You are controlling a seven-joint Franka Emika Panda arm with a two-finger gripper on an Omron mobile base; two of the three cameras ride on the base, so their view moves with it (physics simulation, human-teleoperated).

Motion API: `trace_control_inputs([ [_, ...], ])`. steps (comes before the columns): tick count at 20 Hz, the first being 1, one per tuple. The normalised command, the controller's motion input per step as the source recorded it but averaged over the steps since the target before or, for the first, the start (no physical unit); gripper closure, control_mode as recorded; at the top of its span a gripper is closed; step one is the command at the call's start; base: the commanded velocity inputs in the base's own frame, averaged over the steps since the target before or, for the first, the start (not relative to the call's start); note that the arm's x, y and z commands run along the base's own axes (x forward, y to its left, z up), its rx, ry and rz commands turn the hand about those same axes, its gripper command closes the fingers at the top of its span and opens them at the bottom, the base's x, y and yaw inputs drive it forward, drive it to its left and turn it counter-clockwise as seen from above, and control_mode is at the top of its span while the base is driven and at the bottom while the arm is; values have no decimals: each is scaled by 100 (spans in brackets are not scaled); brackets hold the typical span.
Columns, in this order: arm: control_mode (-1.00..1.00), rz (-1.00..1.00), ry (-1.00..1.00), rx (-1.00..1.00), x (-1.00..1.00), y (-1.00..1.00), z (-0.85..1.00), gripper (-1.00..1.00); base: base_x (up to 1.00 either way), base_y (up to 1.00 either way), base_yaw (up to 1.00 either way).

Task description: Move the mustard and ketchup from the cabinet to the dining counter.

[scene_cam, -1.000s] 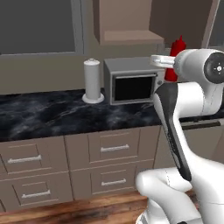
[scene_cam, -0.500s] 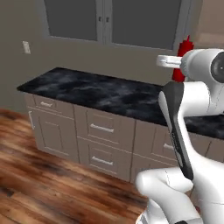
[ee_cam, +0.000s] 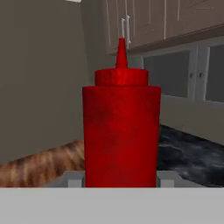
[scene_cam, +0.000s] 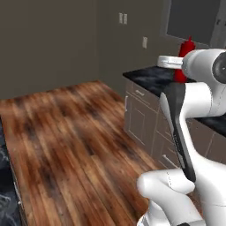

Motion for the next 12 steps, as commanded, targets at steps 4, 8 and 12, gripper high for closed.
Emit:
trace_control_inputs([
  [4,100,0,0,0,0,0,0,100,42,0,77],
  [8,100,0,0,0,0,0,0,100,76,-13,36],
  [12,100,0,0,0,0,0,0,100,82,-19,27],
])
